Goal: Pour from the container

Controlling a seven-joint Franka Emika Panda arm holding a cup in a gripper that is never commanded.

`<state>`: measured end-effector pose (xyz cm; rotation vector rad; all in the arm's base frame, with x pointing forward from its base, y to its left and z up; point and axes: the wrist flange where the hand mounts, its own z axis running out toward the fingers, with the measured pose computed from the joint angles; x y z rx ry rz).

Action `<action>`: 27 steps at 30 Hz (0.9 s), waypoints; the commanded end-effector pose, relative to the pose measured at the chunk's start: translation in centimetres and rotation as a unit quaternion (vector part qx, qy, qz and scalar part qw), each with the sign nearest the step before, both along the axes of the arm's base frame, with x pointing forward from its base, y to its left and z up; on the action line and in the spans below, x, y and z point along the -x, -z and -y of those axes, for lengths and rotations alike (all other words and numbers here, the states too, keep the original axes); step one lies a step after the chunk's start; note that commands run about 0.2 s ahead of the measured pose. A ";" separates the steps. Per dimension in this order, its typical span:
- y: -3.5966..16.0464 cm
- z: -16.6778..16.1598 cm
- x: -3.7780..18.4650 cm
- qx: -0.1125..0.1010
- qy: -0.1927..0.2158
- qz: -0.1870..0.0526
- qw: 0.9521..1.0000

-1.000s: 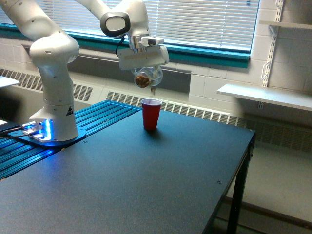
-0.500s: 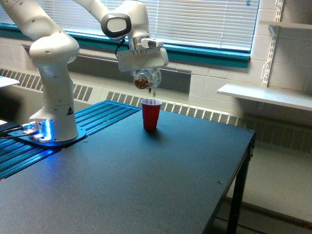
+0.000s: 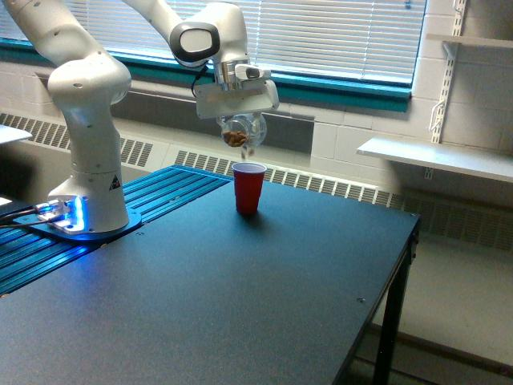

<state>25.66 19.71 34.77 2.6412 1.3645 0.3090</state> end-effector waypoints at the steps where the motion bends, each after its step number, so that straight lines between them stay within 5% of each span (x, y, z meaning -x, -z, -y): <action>1: 0.8 0.2 0.1 0.013 0.008 -0.003 1.000; 27: 0.7 -1.3 0.1 0.049 -0.019 0.002 0.999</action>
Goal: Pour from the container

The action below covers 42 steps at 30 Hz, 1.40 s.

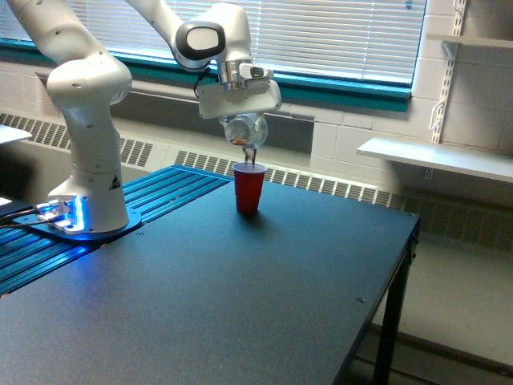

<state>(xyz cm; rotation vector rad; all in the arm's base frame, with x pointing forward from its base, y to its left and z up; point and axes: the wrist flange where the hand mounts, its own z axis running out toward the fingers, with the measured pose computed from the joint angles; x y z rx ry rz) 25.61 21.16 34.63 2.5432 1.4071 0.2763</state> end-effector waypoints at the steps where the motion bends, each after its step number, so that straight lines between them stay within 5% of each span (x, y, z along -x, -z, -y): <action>1: 0.5 0.1 0.1 0.013 0.004 -0.004 1.000; 19: 0.4 -0.6 0.1 0.037 -0.005 -0.001 0.999; 42: 0.4 -0.6 -0.1 0.025 0.001 -0.005 1.000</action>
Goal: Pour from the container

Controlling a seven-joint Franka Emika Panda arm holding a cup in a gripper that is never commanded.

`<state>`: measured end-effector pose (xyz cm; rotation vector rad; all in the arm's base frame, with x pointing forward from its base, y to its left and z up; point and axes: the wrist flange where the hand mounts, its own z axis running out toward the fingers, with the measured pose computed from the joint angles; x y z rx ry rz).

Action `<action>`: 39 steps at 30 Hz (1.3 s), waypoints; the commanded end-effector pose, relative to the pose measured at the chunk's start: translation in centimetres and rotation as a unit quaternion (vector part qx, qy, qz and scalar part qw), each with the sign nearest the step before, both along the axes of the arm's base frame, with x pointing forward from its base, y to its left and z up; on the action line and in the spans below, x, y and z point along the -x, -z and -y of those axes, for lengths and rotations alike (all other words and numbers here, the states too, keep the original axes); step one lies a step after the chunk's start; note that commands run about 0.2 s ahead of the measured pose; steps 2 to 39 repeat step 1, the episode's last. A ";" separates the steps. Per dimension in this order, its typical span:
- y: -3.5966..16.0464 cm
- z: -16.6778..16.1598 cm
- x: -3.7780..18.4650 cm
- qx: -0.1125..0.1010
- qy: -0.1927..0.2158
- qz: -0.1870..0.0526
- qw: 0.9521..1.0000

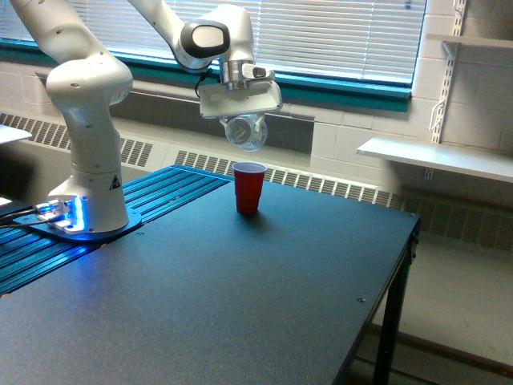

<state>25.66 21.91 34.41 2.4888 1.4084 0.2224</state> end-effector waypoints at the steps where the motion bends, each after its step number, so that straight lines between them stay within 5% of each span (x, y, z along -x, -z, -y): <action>1: 0.2 0.2 -0.1 -0.007 0.006 -0.001 1.000; 39: 0.2 0.2 -0.1 -0.007 0.006 -0.001 1.000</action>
